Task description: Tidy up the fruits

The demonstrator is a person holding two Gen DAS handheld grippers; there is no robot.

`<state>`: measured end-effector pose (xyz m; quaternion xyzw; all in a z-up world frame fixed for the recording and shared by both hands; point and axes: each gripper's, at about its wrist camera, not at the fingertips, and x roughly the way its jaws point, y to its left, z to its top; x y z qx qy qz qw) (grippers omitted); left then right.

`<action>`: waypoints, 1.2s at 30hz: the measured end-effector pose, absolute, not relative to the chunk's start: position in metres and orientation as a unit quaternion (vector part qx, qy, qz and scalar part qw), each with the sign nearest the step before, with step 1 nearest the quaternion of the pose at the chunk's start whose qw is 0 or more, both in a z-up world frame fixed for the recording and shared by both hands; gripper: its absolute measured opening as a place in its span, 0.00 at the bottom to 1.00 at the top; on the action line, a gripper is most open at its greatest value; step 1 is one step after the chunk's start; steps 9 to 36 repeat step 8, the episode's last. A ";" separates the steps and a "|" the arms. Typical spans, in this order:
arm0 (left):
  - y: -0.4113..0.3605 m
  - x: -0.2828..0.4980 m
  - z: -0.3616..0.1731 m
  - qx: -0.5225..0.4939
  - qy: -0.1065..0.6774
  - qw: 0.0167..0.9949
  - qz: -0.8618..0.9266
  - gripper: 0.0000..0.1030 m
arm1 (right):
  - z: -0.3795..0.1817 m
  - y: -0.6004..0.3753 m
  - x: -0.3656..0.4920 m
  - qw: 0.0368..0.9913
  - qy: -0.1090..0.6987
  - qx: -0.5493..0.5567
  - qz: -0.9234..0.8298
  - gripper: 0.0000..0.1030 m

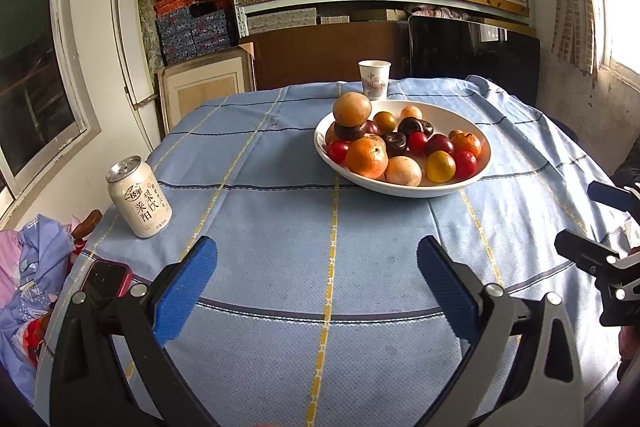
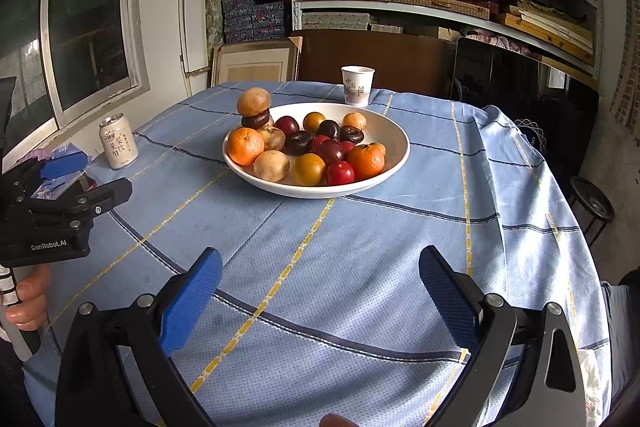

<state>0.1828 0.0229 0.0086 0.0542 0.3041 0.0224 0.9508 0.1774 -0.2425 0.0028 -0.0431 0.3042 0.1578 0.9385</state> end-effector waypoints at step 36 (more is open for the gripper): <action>0.021 0.184 0.006 0.055 0.313 0.948 0.015 0.96 | 0.002 -0.242 0.177 0.938 0.304 -0.044 0.158 0.97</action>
